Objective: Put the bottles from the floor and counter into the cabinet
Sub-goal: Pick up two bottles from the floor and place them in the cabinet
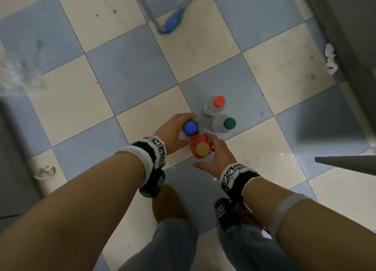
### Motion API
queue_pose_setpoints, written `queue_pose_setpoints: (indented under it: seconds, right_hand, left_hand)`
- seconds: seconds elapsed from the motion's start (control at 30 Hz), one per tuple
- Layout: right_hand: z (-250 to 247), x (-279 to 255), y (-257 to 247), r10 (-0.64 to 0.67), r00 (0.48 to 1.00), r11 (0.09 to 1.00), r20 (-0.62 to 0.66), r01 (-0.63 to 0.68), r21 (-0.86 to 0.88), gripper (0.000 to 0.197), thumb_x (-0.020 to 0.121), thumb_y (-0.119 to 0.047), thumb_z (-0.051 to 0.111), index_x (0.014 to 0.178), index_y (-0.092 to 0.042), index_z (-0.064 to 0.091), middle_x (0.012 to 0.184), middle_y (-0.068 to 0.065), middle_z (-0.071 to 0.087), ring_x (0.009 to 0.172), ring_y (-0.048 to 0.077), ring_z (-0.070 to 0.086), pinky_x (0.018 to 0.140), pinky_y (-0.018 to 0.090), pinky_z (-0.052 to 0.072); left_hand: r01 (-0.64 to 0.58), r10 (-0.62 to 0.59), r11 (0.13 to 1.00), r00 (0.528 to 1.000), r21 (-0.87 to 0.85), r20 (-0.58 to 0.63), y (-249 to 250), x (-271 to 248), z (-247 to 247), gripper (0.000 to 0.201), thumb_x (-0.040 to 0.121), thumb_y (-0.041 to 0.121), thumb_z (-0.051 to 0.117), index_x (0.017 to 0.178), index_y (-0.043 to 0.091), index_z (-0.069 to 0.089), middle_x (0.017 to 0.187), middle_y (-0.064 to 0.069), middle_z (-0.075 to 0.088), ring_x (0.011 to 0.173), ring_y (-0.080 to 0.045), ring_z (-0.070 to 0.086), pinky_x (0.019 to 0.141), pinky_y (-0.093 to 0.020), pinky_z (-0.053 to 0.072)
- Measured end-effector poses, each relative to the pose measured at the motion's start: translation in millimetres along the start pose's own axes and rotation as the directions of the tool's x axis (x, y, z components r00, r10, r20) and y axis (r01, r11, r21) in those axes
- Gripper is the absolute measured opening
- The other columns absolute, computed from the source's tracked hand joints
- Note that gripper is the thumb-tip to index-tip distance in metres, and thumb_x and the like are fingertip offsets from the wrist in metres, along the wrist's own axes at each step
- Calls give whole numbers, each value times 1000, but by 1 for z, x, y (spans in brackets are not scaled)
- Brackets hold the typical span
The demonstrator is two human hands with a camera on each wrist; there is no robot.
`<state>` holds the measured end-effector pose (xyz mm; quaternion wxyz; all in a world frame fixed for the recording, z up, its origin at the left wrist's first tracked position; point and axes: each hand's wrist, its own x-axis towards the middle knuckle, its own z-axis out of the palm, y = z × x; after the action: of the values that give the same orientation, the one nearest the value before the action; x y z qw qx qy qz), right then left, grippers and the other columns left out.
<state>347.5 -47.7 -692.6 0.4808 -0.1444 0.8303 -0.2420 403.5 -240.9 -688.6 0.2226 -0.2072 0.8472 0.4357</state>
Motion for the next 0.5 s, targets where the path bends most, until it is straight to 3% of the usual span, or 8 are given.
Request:
queue_pose_setpoints:
  seconds: [0.13, 0.23, 0.37, 0.5]
  right_hand:
    - [14, 16, -2, 24, 996, 1000, -90, -26, -16, 82, 61, -36, 83, 131, -36, 41, 119, 0, 58, 100, 21, 60, 85, 30, 48]
    - [4, 1, -8, 49, 994, 994, -101, -58, -94, 81, 63, -40, 79, 134, -38, 41, 121, -3, 62, 106, 25, 62, 89, 32, 49]
    - [-35, -65, -34, 106, 992, 993, -68, -109, -36, 85, 57, -40, 81, 134, -39, 44, 123, -6, 61, 111, 24, 60, 97, 36, 48]
    - [-103, -157, -89, 154, 978, 982, -138, -136, 131, 82, 58, -32, 83, 132, -35, 48, 120, -3, 60, 111, 23, 59, 97, 38, 48]
  left_hand:
    - [-35, 33, 999, 997, -26, -76, -3, 8, 8, 58, 78, 34, 75, 130, 24, 49, 120, -2, 63, 103, -24, 63, 91, -41, 53]
    - [20, -31, 997, 987, -70, -160, 6, -5, -4, 56, 75, 34, 78, 123, 25, 50, 110, -1, 67, 93, -24, 63, 83, -35, 52]
    - [53, -66, 995, 986, -84, -155, 48, -46, -52, 61, 73, 32, 81, 124, 26, 49, 107, 0, 67, 91, -21, 62, 82, -32, 50]
    - [48, -54, 996, 995, -76, -84, 129, -90, -121, 57, 72, 35, 82, 119, 33, 50, 104, 8, 67, 91, -16, 65, 81, -30, 52]
